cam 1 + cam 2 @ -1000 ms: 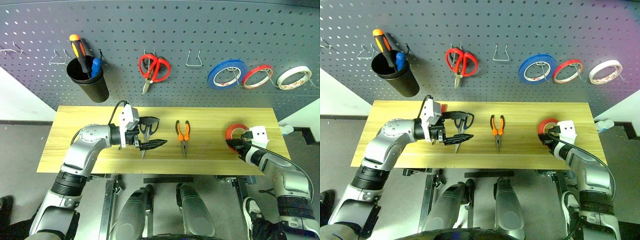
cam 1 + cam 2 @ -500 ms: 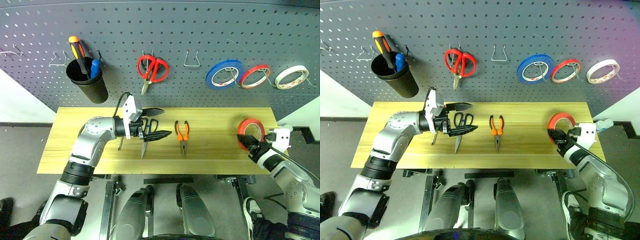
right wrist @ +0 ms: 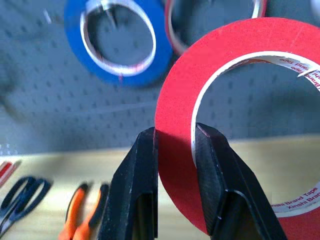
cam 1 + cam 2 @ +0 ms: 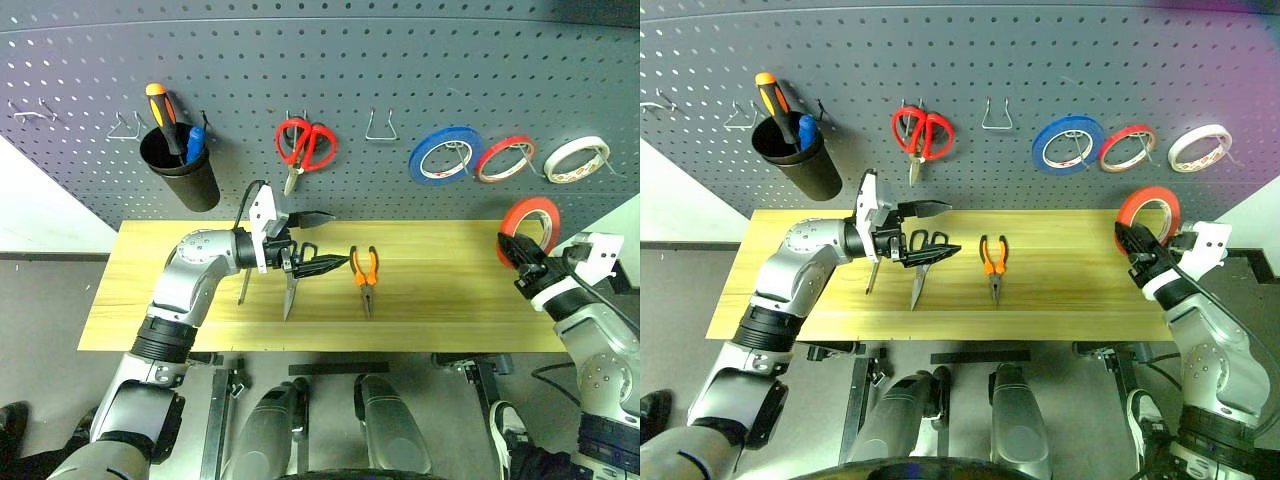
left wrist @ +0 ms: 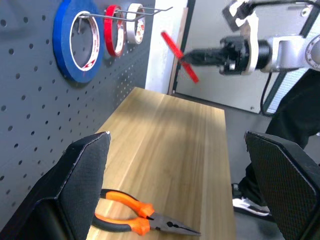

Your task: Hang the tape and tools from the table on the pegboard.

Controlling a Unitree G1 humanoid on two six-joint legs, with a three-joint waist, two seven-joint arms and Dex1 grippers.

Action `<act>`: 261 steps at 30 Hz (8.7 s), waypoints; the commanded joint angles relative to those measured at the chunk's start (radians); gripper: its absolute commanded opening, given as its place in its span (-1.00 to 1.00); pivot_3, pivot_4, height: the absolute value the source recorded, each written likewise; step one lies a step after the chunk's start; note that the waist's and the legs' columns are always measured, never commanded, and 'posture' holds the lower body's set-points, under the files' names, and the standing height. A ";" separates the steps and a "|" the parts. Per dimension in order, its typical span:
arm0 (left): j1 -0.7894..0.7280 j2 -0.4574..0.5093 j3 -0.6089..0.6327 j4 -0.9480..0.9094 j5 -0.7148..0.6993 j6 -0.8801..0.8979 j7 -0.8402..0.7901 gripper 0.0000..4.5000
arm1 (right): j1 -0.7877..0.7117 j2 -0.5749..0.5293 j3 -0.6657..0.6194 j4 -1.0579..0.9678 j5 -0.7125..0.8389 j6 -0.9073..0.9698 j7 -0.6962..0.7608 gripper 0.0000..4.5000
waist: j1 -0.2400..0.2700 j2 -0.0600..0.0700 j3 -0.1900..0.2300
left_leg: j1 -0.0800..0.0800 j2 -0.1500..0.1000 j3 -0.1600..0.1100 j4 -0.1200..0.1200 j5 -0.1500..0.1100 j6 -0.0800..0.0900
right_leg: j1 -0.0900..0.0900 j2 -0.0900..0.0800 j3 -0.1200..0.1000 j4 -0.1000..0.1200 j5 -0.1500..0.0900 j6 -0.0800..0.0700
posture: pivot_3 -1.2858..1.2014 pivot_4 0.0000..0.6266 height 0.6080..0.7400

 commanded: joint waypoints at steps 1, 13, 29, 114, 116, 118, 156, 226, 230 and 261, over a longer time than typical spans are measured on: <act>-0.030 -0.008 0.012 0.000 -0.001 -0.028 -0.009 1.00 | 0.001 -0.020 -0.037 -0.068 0.024 -0.024 -0.014 -0.70 | 0.000 0.000 -0.007 | 0.000 0.000 0.000 0.000 0.000 0.000 | 0.000 0.000 0.000 0.000 0.000 0.000 | -0.17 -0.52 0.67; -0.051 -0.024 0.006 0.006 -0.005 -0.024 -0.013 1.00 | -0.092 -0.052 -0.012 -0.065 0.026 -0.035 -0.042 -0.70 | -0.022 0.005 -0.019 | 0.001 0.000 0.001 0.003 -0.001 0.002 | 0.001 0.000 0.000 0.002 0.001 0.000 | -0.18 -0.50 0.67; 0.019 0.018 0.022 -0.095 -0.014 0.025 0.025 1.00 | -0.273 -0.056 0.121 0.216 -0.090 -0.142 0.038 -0.70 | -0.023 0.005 -0.019 | 0.001 0.000 0.001 0.006 -0.001 0.002 | 0.001 0.001 0.001 0.005 0.002 0.000 | -0.11 -0.42 0.67; 0.490 0.380 0.342 -0.568 -0.234 0.282 0.134 1.00 | -0.276 0.453 0.554 -0.016 -0.392 0.411 -0.537 0.99 | 0.005 -0.007 0.081 | -0.002 0.004 0.002 -0.006 -0.002 0.003 | -0.011 -0.001 -0.001 -0.002 0.002 -0.005 | 0.03 0.26 0.67; 0.495 0.384 0.344 -0.576 -0.240 0.286 0.139 1.00 | -0.276 0.457 0.563 -0.021 -0.403 0.421 -0.543 0.99 | 0.006 -0.006 0.085 | -0.002 0.004 0.002 -0.006 -0.002 0.003 | -0.011 -0.001 -0.001 -0.003 0.002 -0.005 | 0.03 0.27 0.67; 0.499 0.387 0.346 -0.583 -0.246 0.291 0.144 1.00 | -0.272 0.456 0.568 -0.031 -0.414 0.436 -0.547 0.99 | 0.006 -0.006 0.089 | -0.002 0.004 0.002 -0.006 -0.002 0.003 | -0.011 -0.001 -0.001 -0.003 0.002 -0.005 | 0.03 0.28 0.67; 0.613 0.404 0.393 -0.700 -0.304 0.313 0.202 1.00 | -0.313 0.499 0.611 0.031 -0.535 0.517 -0.564 0.99 | 0.006 -0.004 0.136 | -0.018 0.004 0.003 -0.006 -0.001 0.001 | -0.029 -0.002 -0.002 -0.001 0.003 -0.006 | 0.06 0.47 0.67; 0.539 0.396 0.334 -0.630 -0.313 0.303 0.211 1.00 | -0.188 0.294 0.349 -0.104 -0.228 0.397 -0.171 -0.05 | 0.006 -0.006 0.152 | -0.019 0.005 0.005 -0.018 0.003 -0.004 | -0.032 -0.003 -0.003 -0.004 0.003 -0.007 | 0.02 0.37 0.67; 0.516 0.393 0.321 -0.602 -0.299 0.293 0.199 1.00 | -0.161 0.296 0.308 -0.136 -0.159 0.372 -0.140 -0.05 | 0.006 -0.006 0.152 | -0.020 0.005 0.005 -0.019 0.003 -0.004 | -0.032 -0.003 -0.003 -0.004 0.003 -0.007 | 0.01 0.34 0.67; 0.224 0.266 0.212 -0.403 -0.218 0.206 0.139 1.00 | -0.180 0.205 0.174 -0.198 0.139 0.172 -0.063 -0.05 | 0.003 -0.013 0.103 | -0.019 0.006 0.005 -0.011 0.009 -0.014 | -0.031 -0.005 -0.021 0.001 0.007 -0.011 | -0.09 -0.26 0.67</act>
